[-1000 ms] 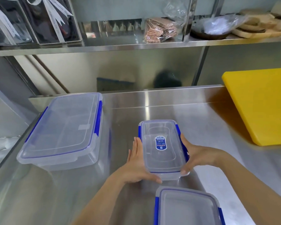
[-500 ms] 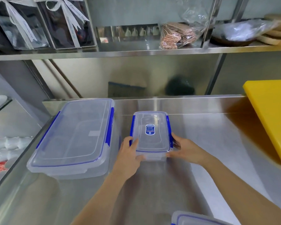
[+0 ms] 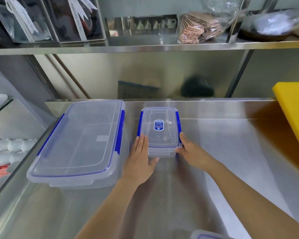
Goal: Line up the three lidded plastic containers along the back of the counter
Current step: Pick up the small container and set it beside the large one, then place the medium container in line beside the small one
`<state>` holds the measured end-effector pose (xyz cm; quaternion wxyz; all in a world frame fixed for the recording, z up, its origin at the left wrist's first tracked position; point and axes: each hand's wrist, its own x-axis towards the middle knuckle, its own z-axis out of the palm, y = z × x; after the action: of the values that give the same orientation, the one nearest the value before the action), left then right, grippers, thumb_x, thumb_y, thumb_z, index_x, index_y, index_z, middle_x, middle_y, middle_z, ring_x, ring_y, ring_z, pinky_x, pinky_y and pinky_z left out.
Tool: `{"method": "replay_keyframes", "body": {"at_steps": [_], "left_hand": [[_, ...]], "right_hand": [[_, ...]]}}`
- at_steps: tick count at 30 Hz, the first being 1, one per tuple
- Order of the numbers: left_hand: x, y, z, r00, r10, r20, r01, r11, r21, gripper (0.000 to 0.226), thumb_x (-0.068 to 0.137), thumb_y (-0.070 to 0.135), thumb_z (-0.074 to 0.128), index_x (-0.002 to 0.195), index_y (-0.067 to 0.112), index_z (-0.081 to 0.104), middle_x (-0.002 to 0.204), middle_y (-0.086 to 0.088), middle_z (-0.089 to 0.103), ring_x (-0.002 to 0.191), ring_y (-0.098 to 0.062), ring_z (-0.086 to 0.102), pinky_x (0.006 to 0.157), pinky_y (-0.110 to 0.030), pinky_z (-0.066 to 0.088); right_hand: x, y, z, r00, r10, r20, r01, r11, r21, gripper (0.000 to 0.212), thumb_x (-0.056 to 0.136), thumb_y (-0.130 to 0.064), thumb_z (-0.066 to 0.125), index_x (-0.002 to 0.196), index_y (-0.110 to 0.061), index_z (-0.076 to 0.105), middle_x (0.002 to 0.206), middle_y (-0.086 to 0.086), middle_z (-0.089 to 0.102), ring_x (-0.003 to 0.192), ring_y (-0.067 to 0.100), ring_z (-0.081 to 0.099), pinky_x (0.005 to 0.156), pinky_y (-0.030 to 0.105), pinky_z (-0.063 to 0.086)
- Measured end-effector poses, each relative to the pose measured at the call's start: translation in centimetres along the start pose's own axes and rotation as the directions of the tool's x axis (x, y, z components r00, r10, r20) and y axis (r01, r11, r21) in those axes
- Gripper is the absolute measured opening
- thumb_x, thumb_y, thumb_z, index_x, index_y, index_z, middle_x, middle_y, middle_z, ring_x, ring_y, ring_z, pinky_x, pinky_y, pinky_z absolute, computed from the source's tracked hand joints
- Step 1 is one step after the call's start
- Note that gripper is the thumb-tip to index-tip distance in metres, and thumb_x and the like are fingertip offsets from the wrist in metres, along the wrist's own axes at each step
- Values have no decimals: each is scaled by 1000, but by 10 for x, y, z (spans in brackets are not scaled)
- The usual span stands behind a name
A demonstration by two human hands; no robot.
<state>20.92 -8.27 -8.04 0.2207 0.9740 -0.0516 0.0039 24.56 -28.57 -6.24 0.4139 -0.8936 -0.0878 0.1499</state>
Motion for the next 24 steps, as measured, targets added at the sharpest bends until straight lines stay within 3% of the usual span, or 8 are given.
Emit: {"method": "replay_keyframes", "body": {"at_steps": [4,7,9,11,14,18,21,24], "left_hand": [[-4,7,0,1000,-7,28,7,1000,-5,87,91,50,44,148,20,-14,160,7,-14,145,-8,-16,116,-30,15],[-5,8,-3,999,-7,46,6,999,37,88,91,50,45,147,22,-17,159,5,-17,145,-12,-18,116,-31,4],[-11,10,-6,1000,2,28,-3,999,49,87,91,51,44,147,24,-16,159,3,-18,145,-15,-18,116,-32,-3],[-22,13,-9,999,27,26,-27,999,17,84,91,53,43,148,24,-11,161,2,-11,146,-14,-14,117,-32,-4],[-45,26,-14,995,66,72,-60,995,-81,80,90,53,44,150,19,3,161,0,5,148,-13,-1,117,-30,-3],[-93,50,-14,986,81,147,-49,976,-212,79,88,54,48,150,19,14,160,-1,15,147,-13,8,116,-29,0],[-130,66,-13,971,50,235,30,944,-328,79,84,58,51,148,23,21,157,1,26,144,-15,22,114,-30,15],[-161,80,-10,959,28,284,89,916,-390,77,81,59,55,144,21,31,149,-1,40,135,-16,40,113,-34,30]], "right_hand": [[-4,-2,2,1000,-25,-5,24,996,-85,59,98,-16,39,148,-21,9,157,-1,18,137,24,32,108,32,29],[-12,-6,0,997,-59,-54,56,997,-57,54,96,-21,44,144,-21,19,149,-2,33,131,21,40,105,33,36],[-22,-8,-3,995,-45,-92,42,999,-34,53,95,-31,48,141,-24,22,145,-7,36,128,12,42,99,27,35],[-33,-7,-8,994,-13,-106,7,998,-58,65,93,-40,47,147,-22,15,152,-5,28,132,5,31,98,20,23],[-54,-3,-14,994,46,-98,-51,997,-52,77,91,-45,50,149,-14,9,159,2,14,143,15,17,102,20,15],[-96,-2,-14,996,58,-62,-59,998,-15,75,89,-46,55,148,-17,19,156,3,25,140,17,27,98,20,20],[-127,2,-11,992,123,25,-123,992,-28,77,84,-48,60,146,-16,26,150,7,37,133,19,41,98,23,29],[-159,8,-7,982,158,107,-152,987,-59,80,76,-56,64,142,-22,34,136,3,53,113,11,53,92,23,36]]}}
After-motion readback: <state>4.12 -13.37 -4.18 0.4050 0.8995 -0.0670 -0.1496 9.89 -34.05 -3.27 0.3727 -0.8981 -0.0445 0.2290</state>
